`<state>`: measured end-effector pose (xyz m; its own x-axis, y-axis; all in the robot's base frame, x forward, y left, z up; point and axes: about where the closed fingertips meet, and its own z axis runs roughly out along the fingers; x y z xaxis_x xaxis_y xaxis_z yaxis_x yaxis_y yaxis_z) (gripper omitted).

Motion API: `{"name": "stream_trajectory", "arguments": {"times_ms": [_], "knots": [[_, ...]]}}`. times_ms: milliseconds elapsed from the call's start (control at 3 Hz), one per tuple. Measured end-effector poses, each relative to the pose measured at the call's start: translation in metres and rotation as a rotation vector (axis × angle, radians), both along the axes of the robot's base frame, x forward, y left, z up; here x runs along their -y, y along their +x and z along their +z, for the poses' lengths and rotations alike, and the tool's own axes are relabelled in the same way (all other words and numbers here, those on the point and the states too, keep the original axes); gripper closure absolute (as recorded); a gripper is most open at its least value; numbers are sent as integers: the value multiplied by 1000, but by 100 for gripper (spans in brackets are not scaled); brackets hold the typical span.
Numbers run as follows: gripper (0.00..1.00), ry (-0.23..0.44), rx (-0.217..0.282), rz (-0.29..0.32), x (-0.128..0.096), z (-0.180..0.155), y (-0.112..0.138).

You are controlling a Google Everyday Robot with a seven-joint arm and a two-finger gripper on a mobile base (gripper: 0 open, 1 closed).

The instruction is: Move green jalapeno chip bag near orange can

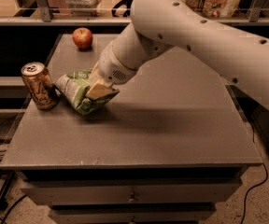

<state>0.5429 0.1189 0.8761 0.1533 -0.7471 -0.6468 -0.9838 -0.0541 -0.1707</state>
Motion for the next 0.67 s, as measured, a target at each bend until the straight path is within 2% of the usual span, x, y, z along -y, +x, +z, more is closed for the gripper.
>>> {"name": "stream_trajectory", "arguments": {"times_ms": [333,667], "knots": [[13,36,-11,-6,-15,-4,3],[0,33,-11,-3,-15,-4,2]]}}
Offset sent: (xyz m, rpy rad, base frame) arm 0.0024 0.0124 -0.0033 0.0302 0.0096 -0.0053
